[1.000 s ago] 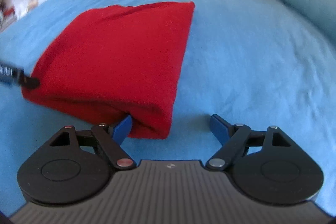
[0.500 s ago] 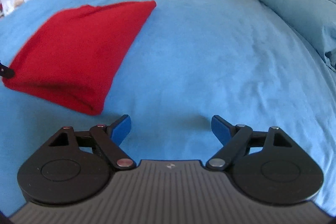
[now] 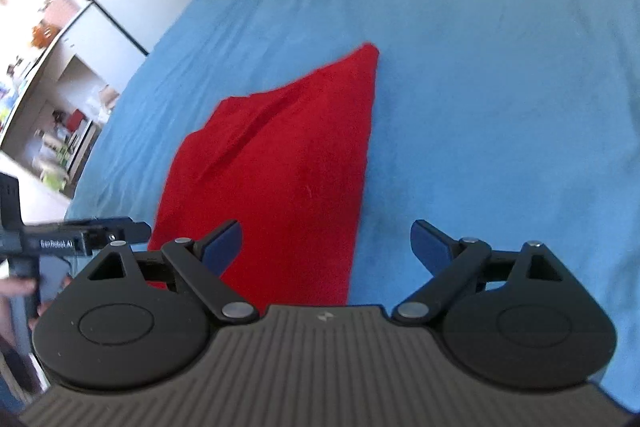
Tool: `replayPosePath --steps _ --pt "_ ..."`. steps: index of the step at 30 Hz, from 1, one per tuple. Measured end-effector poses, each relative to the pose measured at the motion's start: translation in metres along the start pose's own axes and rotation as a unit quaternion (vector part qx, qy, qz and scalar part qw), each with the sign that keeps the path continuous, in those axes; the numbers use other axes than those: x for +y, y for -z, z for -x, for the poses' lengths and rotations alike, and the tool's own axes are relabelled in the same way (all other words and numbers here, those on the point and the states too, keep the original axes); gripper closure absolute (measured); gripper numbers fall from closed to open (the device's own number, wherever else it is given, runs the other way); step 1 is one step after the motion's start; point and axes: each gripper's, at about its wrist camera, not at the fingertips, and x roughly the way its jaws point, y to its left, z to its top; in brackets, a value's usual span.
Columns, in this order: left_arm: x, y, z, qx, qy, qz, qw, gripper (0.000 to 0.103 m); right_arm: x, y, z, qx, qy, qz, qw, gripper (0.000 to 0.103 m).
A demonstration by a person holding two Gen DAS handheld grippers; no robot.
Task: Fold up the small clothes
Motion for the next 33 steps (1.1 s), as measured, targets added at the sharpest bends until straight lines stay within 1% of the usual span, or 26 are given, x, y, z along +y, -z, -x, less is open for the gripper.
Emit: replayPosePath --steps 3,5,8,10,11,12,13,14,15,16,17,19,21,25,28,30,32,33 --pt "0.003 -0.003 -0.012 0.000 0.013 0.013 0.9998 0.014 -0.004 -0.002 -0.024 0.011 -0.013 -0.013 1.000 0.000" --pt "0.003 -0.006 -0.018 0.004 0.018 0.017 0.9997 0.020 -0.004 -0.002 -0.031 0.012 -0.019 -0.016 1.000 0.000" --pt "0.001 -0.005 -0.028 0.014 0.024 0.020 0.9994 0.021 -0.004 0.003 -0.038 0.019 -0.019 -0.017 1.000 0.000" --pt "-0.002 -0.005 -0.034 0.011 0.023 0.013 0.9996 0.023 -0.003 0.004 -0.042 0.019 -0.013 -0.007 1.000 0.009" --pt "-0.005 -0.004 -0.035 0.008 0.021 0.006 0.9997 0.032 -0.001 0.004 -0.044 0.017 -0.010 -0.004 1.000 0.012" --pt "-0.008 -0.004 -0.035 0.007 0.020 0.000 0.9998 0.039 -0.001 0.005 -0.042 0.016 -0.010 -0.004 1.000 0.024" --pt "-0.011 -0.005 -0.036 0.006 0.023 -0.001 0.9997 0.051 0.000 0.005 -0.042 0.017 -0.009 -0.003 1.000 0.033" --pt "-0.014 -0.006 -0.035 0.006 0.022 -0.001 0.9997 0.061 0.003 0.006 -0.039 0.014 -0.004 0.001 1.000 0.037" --pt "-0.017 -0.007 -0.032 0.003 0.016 -0.006 0.9998 0.067 0.006 0.006 -0.038 0.011 0.000 0.007 1.000 0.048" --pt "-0.022 -0.007 -0.029 0.000 0.010 -0.014 0.9998 0.074 0.010 0.007 -0.036 0.007 0.005 0.014 1.000 0.055" --pt "-0.028 -0.007 -0.025 -0.005 0.002 -0.025 0.9997 0.076 0.015 0.007 -0.036 0.001 0.009 0.019 1.000 0.058" --pt "-0.038 -0.005 -0.015 -0.016 -0.007 -0.043 0.9989 0.078 0.024 0.007 -0.029 -0.012 0.019 0.026 0.999 0.061" --pt "-0.051 -0.003 -0.001 -0.029 -0.009 -0.058 0.9979 0.078 0.034 0.007 -0.019 -0.028 0.015 0.034 0.999 0.063" --pt "-0.079 0.013 0.037 -0.045 -0.009 -0.066 0.9968 0.078 0.043 0.015 0.025 -0.044 0.001 0.048 0.998 0.063" --pt "-0.105 0.037 0.066 -0.050 0.000 -0.064 0.9967 0.078 0.039 0.030 0.071 -0.047 -0.005 0.049 0.998 0.063" --pt "-0.122 0.059 0.082 -0.043 0.003 -0.059 0.9974 0.078 0.032 0.047 0.102 -0.040 -0.008 0.043 0.998 0.063" --pt "-0.142 0.086 0.089 -0.032 0.002 -0.053 0.9981 0.078 0.023 0.066 0.124 -0.029 -0.005 0.046 0.999 0.063" --pt "-0.151 0.098 0.085 -0.026 0.002 -0.050 0.9984 0.078 0.017 0.076 0.132 -0.022 -0.001 0.045 0.999 0.063"
